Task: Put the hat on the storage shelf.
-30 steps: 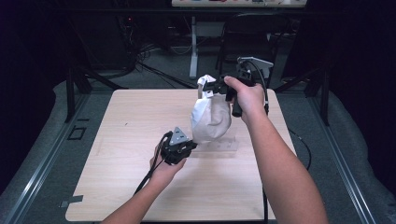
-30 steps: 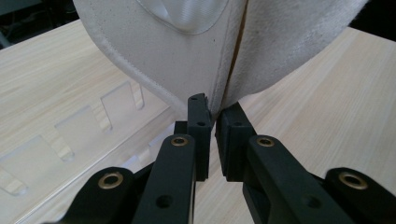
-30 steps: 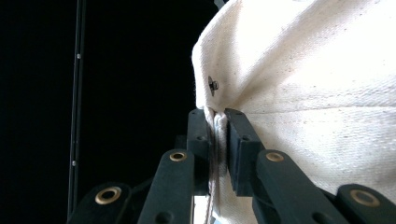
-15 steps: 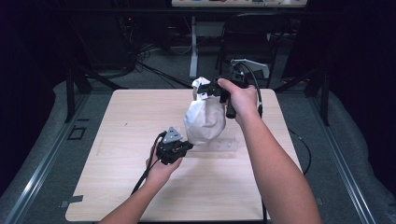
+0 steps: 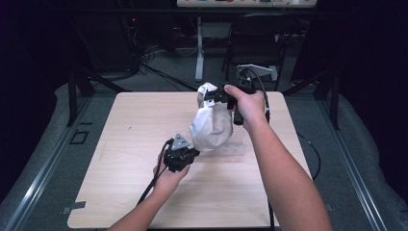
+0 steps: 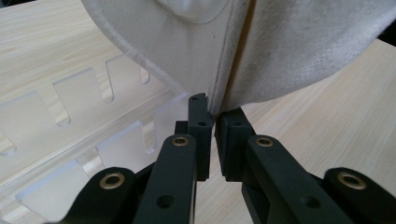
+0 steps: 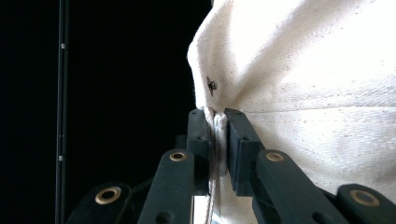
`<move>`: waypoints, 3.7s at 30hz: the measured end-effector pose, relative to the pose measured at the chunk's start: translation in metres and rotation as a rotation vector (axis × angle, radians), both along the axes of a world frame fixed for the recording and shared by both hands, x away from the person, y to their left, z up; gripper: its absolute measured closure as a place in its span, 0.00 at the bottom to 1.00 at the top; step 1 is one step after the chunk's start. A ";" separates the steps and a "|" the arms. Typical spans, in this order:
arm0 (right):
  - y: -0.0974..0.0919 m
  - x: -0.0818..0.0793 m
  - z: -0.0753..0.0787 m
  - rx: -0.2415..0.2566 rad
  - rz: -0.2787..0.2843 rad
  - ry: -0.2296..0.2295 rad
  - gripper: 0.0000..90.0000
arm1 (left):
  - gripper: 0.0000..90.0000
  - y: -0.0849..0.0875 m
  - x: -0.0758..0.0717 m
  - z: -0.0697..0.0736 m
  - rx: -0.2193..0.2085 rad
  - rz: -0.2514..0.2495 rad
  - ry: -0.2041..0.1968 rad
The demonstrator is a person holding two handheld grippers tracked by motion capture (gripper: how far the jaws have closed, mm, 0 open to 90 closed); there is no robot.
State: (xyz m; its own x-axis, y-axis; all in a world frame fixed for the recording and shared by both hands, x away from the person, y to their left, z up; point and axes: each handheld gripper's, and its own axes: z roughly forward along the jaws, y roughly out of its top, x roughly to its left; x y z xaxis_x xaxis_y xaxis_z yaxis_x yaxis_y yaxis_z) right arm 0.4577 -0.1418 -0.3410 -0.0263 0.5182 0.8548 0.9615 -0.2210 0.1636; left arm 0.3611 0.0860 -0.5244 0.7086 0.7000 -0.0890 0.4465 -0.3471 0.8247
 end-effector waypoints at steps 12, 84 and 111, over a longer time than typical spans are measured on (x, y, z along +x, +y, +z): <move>-0.002 0.000 -0.010 -0.030 0.001 0.007 0.91 | 0.96 0.001 0.000 -0.007 0.001 0.022 0.046; -0.065 -0.043 0.001 -0.243 -0.002 -0.108 0.58 | 0.57 0.127 -0.032 -0.020 -0.070 0.169 0.056; -0.079 -0.079 -0.063 -0.476 0.049 -0.144 0.44 | 0.55 0.130 -0.030 -0.024 -0.063 0.192 0.063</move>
